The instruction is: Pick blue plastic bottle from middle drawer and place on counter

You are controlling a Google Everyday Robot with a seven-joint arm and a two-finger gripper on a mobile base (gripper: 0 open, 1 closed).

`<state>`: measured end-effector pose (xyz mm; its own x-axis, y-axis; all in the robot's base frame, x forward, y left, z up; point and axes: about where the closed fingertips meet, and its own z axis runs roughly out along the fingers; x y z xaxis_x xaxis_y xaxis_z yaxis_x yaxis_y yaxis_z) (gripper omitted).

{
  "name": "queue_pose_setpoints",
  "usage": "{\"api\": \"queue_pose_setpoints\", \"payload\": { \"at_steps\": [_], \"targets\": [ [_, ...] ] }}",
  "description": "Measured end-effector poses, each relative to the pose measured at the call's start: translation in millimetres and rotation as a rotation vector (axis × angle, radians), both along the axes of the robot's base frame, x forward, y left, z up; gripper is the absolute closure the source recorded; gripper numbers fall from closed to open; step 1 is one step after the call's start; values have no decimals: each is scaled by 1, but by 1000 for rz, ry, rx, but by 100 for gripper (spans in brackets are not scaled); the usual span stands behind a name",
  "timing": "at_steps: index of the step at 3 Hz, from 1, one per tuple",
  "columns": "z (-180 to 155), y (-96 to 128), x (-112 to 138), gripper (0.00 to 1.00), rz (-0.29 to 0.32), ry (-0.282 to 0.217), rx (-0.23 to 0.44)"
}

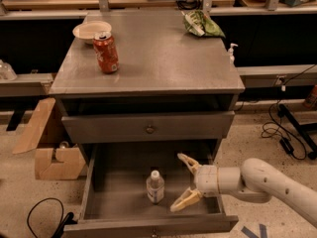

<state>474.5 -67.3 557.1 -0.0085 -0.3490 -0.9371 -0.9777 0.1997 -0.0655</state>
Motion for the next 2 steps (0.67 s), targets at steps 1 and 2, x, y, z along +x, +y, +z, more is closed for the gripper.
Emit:
{"api": "queue_pose_setpoints", "payload": {
  "at_steps": [1,2],
  "targets": [
    [-36,26,14,0,53,-9,16],
    [-60,45,32,0,100,-27,12]
  ]
}}
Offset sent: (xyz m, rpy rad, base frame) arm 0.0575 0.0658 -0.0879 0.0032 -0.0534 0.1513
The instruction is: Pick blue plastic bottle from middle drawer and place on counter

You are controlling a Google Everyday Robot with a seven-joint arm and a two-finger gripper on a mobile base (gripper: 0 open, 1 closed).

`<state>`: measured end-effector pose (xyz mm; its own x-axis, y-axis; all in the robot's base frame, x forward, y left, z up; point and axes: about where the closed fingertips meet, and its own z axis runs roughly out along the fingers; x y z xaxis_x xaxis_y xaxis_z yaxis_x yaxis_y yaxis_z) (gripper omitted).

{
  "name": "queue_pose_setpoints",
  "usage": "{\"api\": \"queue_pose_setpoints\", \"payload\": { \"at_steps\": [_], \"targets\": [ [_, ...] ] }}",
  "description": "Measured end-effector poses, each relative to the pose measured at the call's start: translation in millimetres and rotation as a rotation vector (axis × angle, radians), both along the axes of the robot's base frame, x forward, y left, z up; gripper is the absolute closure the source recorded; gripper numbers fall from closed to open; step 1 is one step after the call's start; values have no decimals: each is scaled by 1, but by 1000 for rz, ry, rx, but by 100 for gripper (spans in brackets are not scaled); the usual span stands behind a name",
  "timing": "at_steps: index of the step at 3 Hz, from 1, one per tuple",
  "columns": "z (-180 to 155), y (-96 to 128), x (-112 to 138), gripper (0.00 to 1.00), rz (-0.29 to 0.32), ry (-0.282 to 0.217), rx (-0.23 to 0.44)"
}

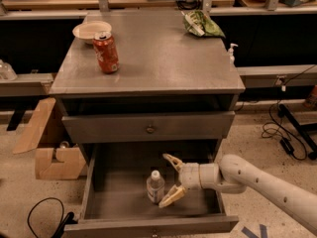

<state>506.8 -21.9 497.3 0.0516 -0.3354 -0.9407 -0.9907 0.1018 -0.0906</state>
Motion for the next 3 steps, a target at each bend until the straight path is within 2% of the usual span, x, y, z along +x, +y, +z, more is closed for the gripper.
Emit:
{"api": "queue_pose_setpoints", "payload": {
  "at_steps": [1,2,3],
  "targets": [
    [-19,14,13,0,22,-6,7],
    [-36,20,11,0,8,22,40],
    [-44,31,-4,17,-3,66,93]
  ]
}}
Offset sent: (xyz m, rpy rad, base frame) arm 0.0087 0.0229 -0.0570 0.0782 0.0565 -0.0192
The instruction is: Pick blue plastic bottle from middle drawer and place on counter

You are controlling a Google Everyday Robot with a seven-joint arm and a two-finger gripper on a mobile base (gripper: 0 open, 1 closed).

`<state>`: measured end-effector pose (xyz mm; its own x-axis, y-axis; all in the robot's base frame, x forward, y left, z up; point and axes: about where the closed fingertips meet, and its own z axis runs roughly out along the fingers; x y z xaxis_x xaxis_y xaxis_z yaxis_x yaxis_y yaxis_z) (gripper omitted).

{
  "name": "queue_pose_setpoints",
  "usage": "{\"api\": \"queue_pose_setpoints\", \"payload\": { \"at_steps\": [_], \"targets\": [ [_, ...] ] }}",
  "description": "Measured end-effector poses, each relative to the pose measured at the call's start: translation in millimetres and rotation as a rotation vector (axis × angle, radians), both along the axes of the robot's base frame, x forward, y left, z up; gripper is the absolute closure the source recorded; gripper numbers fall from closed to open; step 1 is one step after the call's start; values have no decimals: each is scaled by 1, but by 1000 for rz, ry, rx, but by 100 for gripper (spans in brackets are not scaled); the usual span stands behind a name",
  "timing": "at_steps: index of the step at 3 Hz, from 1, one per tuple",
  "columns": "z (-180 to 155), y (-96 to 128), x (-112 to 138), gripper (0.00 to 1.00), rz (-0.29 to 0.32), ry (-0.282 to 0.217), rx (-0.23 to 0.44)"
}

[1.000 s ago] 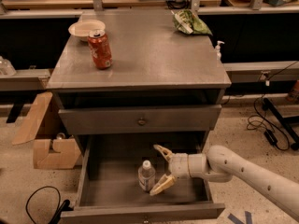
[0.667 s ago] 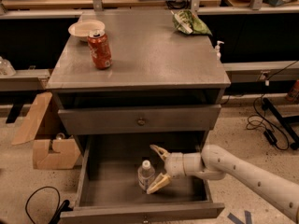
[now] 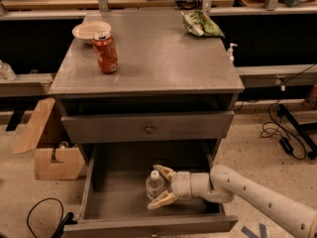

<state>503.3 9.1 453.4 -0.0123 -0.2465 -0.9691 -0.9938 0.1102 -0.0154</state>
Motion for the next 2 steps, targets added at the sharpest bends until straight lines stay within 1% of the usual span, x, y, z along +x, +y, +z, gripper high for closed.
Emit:
{"api": "queue_pose_setpoints", "payload": {
  "at_steps": [1,2],
  "targets": [
    [5,12,-14,40,-3,40,33],
    [12,22,-24,63,-11,72,50]
  ]
}}
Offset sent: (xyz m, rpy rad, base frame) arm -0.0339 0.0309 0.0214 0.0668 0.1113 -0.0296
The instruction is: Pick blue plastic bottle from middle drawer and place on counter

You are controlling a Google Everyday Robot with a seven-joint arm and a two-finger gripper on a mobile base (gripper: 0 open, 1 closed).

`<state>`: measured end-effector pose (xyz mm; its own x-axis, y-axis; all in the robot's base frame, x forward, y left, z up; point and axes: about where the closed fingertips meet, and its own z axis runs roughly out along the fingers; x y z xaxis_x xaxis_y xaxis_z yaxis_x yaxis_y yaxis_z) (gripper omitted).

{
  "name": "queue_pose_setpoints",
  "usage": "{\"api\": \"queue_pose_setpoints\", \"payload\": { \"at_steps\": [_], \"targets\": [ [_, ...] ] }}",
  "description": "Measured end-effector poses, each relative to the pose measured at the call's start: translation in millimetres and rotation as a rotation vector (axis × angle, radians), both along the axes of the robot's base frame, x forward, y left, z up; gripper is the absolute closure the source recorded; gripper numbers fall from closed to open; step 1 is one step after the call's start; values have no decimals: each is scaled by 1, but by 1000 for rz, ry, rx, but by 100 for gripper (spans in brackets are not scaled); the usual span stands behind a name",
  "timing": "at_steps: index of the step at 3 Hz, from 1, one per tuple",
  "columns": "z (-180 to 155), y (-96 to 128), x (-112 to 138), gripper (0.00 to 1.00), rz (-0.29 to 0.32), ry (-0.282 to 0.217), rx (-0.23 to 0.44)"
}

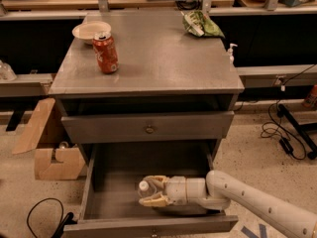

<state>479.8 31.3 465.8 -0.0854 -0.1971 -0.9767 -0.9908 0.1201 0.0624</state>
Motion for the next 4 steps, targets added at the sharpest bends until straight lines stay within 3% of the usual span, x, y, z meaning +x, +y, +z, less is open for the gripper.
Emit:
{"api": "queue_pose_setpoints", "payload": {
  "at_steps": [1,2,4],
  "targets": [
    [20,-2,-2,86,-33,22,0],
    [49,-18,4,100,-73,54,-3],
    [208,-108,54,100,-213,145,-41]
  ]
}}
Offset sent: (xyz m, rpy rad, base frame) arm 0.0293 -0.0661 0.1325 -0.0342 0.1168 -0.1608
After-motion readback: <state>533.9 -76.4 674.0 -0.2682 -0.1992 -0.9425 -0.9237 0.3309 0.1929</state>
